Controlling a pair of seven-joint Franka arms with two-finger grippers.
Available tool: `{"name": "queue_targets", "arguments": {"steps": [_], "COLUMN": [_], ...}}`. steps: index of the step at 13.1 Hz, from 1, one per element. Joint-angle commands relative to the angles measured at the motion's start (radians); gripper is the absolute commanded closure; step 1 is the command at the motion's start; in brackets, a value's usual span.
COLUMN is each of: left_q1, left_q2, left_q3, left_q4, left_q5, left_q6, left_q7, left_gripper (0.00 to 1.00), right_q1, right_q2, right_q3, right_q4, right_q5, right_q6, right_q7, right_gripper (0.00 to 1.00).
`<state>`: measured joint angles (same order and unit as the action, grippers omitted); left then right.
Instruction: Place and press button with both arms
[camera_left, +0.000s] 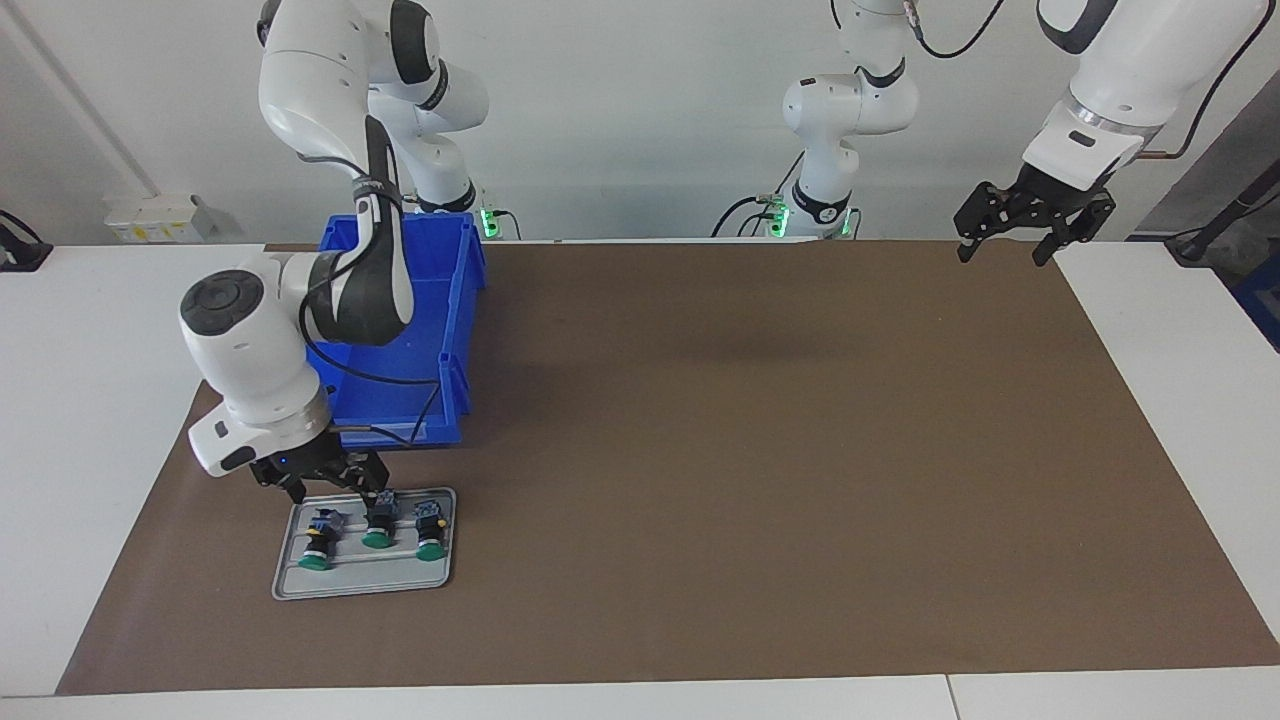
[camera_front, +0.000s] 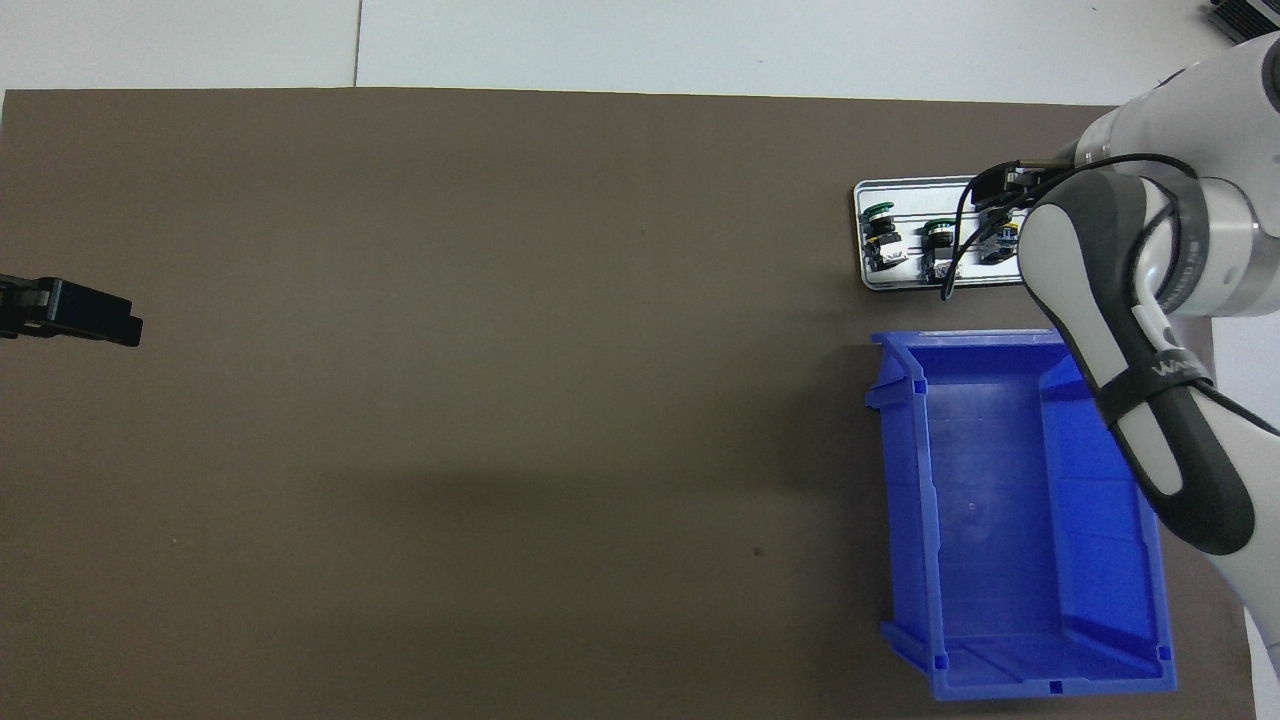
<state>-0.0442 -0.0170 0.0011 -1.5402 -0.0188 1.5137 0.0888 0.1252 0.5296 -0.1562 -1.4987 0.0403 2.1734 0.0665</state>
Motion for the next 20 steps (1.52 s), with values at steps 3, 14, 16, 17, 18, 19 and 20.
{"name": "queue_targets", "arguments": {"steps": [3,14,16,17,18,19,20], "left_q1": [0.01,0.01,0.01,0.01,0.01,0.01,0.01], "left_q2": [-0.028,-0.028,-0.028,-0.028,-0.028,-0.028,-0.028], "left_q3": [-0.007,-0.007,-0.007,-0.007,-0.007,-0.007,-0.007], "left_q4": [-0.029,-0.029,-0.028,-0.028,-0.029,-0.029,-0.028], "left_q5": [0.014,0.014,0.014,0.014,0.014,0.014,0.014], "left_q6": [-0.006,-0.006,-0.006,-0.006,-0.006,-0.006,-0.006], "left_q7": [0.003,0.003,0.003,0.003,0.003,0.003,0.003], "left_gripper": [0.0,0.0,0.0,0.0,0.0,0.0,0.0], "right_q1": [-0.006,-0.012,-0.004,-0.004,-0.004,-0.001,0.004], "right_q2": [0.017,0.01,0.018,0.029,0.041,0.041,0.035], "right_q3": [0.02,0.024,0.026,0.026,0.026,0.026,0.024], "right_q4": [-0.125,-0.2,-0.125,-0.065,-0.004,0.041,0.073], "right_q5": [0.024,0.026,0.024,0.02,0.006,0.004,0.004], "right_q6": [0.166,0.218,0.166,0.113,0.048,-0.01,-0.044], "right_q7": [-0.086,-0.175,-0.104,-0.046,0.008,0.048,0.085], "right_gripper": [0.0,1.0,1.0,1.0,1.0,1.0,1.0]}}
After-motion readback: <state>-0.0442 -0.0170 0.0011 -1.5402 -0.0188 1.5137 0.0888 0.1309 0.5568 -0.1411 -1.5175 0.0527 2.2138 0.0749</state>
